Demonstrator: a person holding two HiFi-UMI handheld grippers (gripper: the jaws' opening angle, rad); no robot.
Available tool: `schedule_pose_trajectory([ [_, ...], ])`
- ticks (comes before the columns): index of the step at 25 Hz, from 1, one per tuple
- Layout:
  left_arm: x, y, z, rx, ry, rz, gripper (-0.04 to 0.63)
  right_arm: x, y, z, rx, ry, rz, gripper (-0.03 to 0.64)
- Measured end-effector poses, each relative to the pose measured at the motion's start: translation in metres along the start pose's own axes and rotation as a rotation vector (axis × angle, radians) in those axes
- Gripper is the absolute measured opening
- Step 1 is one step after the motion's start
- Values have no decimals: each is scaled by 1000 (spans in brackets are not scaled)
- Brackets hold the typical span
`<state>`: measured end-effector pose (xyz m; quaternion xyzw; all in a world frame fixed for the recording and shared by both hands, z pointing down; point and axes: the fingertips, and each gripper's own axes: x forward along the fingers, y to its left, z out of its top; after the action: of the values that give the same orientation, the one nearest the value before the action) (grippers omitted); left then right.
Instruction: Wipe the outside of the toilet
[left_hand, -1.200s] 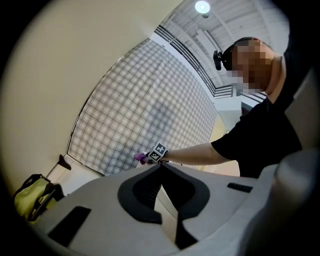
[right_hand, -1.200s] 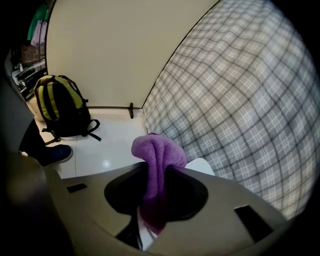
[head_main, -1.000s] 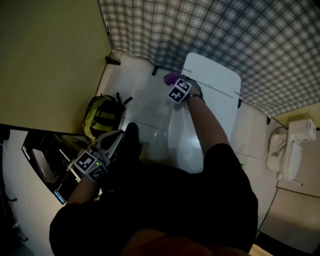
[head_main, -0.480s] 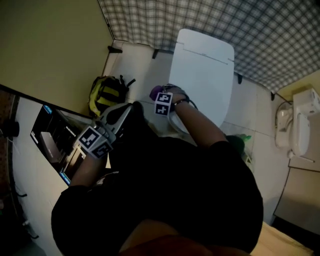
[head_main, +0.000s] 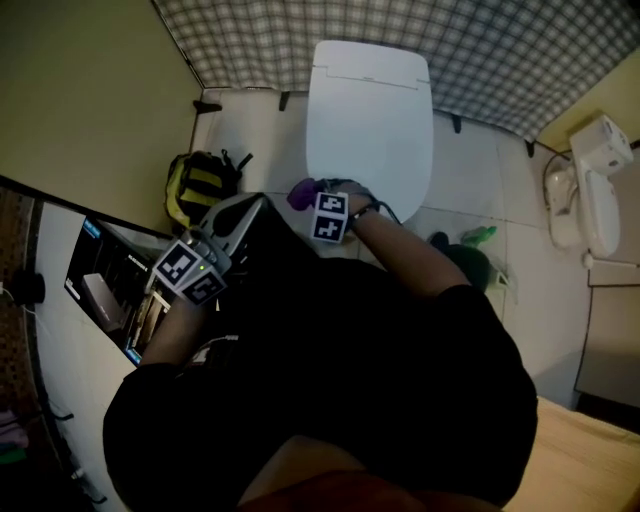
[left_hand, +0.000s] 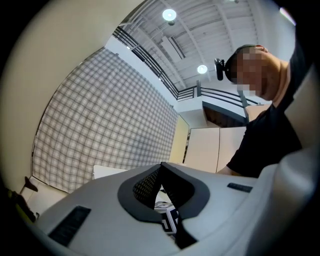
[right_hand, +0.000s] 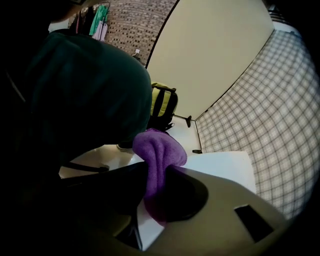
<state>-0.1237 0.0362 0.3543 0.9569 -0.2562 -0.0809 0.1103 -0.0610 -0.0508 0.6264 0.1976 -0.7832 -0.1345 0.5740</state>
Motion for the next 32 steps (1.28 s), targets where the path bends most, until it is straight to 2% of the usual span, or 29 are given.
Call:
schedule_pose_trajectory([
  [9,13,-46,-14,-11,39,-111,-8,-48,55,-66,122,7,-23,95],
  [15,16,-62,-24,-18,63,-153,-8,-74,68,-126,131,58,-127,97],
  [17,17,-67,-25,-17,66,-161,-8,-80,64,-149,189,70,-156,97],
  [19,17,-69,-26,-17,70,-164,-8,-87,56,-171,298,62,-184,97],
  [21,17,-69,-28,-18,73,-162,-8,-91,45,-195,473,28,-215,97],
  [25,18,-66,-31,-23,77,-153,-8,-84,23,-253,1047,-160,-220,97],
  [27,22,-65,-34,-26,88,-152,-8,-81,9,-273,1273,-269,-206,97],
  [29,27,-63,-37,-28,102,-152,-8,-79,-7,-285,1364,-314,-199,97],
  [32,37,-52,-44,-40,125,-138,-8,-75,-37,-302,1398,-320,-200,97],
])
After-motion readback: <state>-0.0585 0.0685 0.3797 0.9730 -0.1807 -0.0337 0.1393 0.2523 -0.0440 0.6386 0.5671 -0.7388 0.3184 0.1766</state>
